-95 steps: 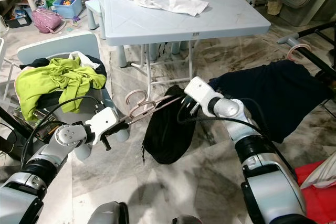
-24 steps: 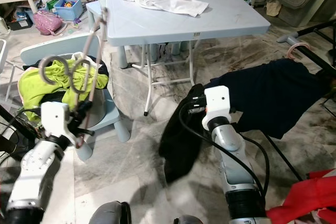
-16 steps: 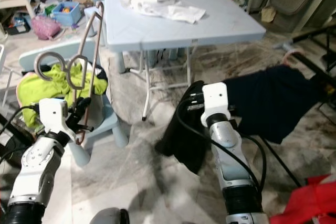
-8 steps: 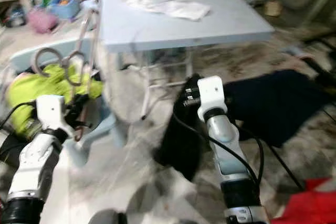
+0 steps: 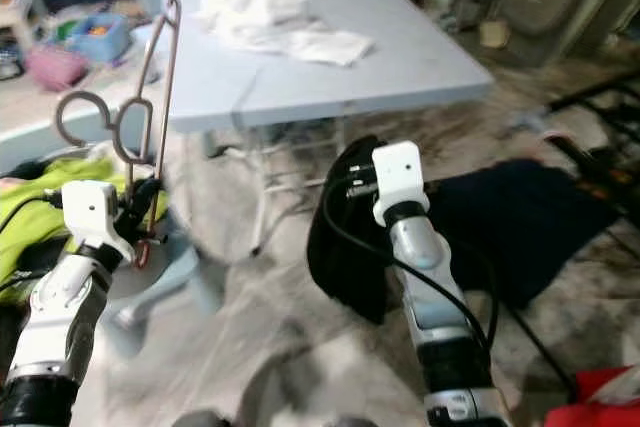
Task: Hang hanger
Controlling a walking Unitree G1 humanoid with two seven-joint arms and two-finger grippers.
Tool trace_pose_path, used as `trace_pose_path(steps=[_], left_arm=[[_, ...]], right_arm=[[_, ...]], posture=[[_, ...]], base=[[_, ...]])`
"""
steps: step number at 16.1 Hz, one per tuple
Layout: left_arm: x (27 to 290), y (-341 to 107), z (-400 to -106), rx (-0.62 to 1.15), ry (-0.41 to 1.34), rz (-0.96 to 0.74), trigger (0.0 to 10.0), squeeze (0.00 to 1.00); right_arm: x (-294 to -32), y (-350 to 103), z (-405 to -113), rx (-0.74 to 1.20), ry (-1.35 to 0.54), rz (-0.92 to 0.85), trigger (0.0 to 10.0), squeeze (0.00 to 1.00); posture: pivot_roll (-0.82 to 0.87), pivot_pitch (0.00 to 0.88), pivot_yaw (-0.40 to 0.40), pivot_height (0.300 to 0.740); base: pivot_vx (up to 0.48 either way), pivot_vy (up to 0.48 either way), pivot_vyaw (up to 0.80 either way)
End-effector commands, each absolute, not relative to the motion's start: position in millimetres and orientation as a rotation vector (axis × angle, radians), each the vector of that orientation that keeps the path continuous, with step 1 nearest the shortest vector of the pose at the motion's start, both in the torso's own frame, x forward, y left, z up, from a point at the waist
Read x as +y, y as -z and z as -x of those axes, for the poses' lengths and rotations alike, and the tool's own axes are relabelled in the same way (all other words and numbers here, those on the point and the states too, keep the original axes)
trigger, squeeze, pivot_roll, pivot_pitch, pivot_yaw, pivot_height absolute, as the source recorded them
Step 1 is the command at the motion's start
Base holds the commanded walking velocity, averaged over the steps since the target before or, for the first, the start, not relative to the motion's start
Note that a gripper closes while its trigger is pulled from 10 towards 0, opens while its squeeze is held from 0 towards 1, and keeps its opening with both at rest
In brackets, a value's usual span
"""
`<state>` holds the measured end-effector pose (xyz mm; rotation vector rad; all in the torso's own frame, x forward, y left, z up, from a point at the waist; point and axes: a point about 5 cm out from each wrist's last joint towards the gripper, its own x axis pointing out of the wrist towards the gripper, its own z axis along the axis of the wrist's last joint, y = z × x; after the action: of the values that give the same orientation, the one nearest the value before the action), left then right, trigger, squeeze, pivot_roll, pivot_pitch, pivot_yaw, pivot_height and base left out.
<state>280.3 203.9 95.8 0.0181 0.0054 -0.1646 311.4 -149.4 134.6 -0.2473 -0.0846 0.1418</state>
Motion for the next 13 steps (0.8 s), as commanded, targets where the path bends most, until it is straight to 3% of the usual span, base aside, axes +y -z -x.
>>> trace_pose_path(steps=[1,7,13], left_arm=[[193.6,-98.5,-282.8,-0.011,0.192,-0.015,10.0,0.0],[194.5,-100.1,-282.7,-0.017,0.192,-0.02,10.0,0.0],[191.5,-104.7,-286.2,-0.031,0.198,-0.025,10.0,0.0]], right_arm=[[-160.1,-137.9,-312.4,-0.099,-0.108,0.259,10.0,0.0],[-152.3,-151.8,-323.7,-0.152,-0.147,0.267,10.0,0.0],[-141.2,-214.5,-369.1,-0.298,-0.226,0.251,10.0,0.0]], posture=[[-0.02,0.0,-0.033,0.74],[-0.02,0.001,-0.036,0.74],[-0.01,0.008,-0.038,0.74]], base=[[0.469,0.0,0.0],[0.468,0.0,0.0],[0.469,0.0,0.0]])
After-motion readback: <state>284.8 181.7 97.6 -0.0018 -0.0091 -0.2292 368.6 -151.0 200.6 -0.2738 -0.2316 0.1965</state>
